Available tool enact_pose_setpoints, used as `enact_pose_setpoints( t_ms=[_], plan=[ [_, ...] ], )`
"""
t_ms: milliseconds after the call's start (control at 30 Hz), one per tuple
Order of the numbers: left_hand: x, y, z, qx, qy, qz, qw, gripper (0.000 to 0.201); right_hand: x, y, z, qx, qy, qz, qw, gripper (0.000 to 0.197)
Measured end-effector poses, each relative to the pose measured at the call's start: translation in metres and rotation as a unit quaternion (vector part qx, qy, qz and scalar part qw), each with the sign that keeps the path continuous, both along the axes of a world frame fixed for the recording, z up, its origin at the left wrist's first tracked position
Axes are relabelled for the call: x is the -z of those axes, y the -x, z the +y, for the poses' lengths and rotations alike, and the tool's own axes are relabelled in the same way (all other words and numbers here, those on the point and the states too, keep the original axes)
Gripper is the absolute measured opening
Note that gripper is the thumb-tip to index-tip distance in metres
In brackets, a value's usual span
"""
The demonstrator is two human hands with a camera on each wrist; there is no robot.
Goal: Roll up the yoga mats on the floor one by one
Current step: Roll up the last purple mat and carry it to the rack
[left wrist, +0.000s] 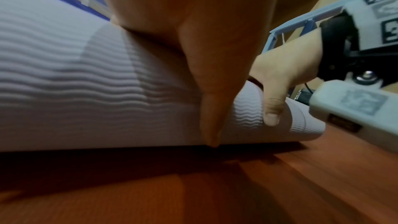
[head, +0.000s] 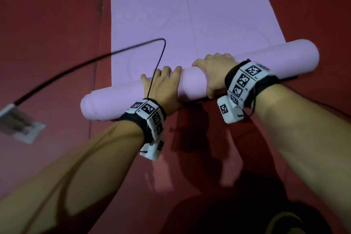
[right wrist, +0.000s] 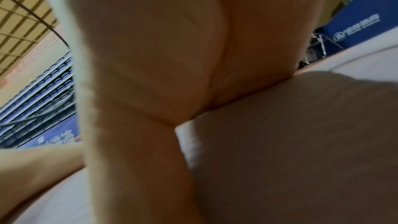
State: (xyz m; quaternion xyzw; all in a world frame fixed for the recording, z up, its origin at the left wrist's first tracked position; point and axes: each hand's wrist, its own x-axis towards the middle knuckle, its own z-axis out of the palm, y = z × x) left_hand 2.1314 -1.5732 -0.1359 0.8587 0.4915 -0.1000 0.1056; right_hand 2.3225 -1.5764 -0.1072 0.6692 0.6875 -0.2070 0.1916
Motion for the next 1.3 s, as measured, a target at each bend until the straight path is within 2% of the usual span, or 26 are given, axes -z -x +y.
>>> enact_pose_setpoints(
  t_ms=[100, 200, 333, 433, 500, 567, 633, 700, 900, 1033, 1300],
  plan=[
    [0.000, -0.001, 0.010, -0.004, 0.008, -0.008, 1.000, 0.095, 0.003, -0.001, -0.006, -0.009, -0.032, -0.012, 0.999, 0.111],
    [-0.005, -0.004, 0.023, 0.005, 0.032, 0.009, 0.999, 0.098, 0.015, 0.001, -0.025, -0.026, -0.119, -0.045, 0.991, 0.108],
    [-0.011, -0.006, 0.032, 0.009, 0.046, 0.030, 0.998, 0.102, 0.027, 0.003, -0.026, -0.020, -0.168, -0.047, 0.985, 0.103],
    [-0.006, -0.005, 0.030, 0.013, 0.017, 0.014, 1.000, 0.101, 0.022, 0.000, -0.010, -0.011, -0.137, -0.034, 0.990, 0.103],
    [-0.002, -0.007, 0.028, 0.018, -0.005, 0.021, 1.000, 0.109, 0.016, -0.003, 0.002, -0.013, -0.100, -0.025, 0.995, 0.110],
    [-0.001, -0.010, 0.030, 0.008, 0.000, 0.037, 0.999, 0.119, 0.010, -0.005, 0.014, -0.016, -0.069, -0.006, 0.997, 0.114],
    [-0.001, -0.012, 0.035, -0.011, 0.007, 0.033, 0.999, 0.118, 0.005, -0.009, 0.021, -0.014, -0.050, 0.023, 0.998, 0.117],
    [-0.001, -0.012, 0.040, -0.017, 0.010, 0.024, 1.000, 0.111, 0.004, -0.012, 0.021, -0.019, -0.062, 0.031, 0.997, 0.119],
    [0.001, -0.014, 0.046, -0.007, -0.001, 0.032, 0.999, 0.105, 0.022, -0.006, 0.005, -0.033, -0.128, -0.070, 0.989, 0.122],
    [-0.001, -0.017, 0.053, -0.009, 0.020, 0.041, 0.999, 0.110, 0.019, -0.007, 0.013, -0.020, -0.122, -0.059, 0.991, 0.117],
    [-0.003, -0.015, 0.037, -0.022, 0.009, 0.018, 1.000, 0.104, 0.017, -0.004, -0.004, -0.013, -0.154, -0.053, 0.987, 0.110]
  ],
)
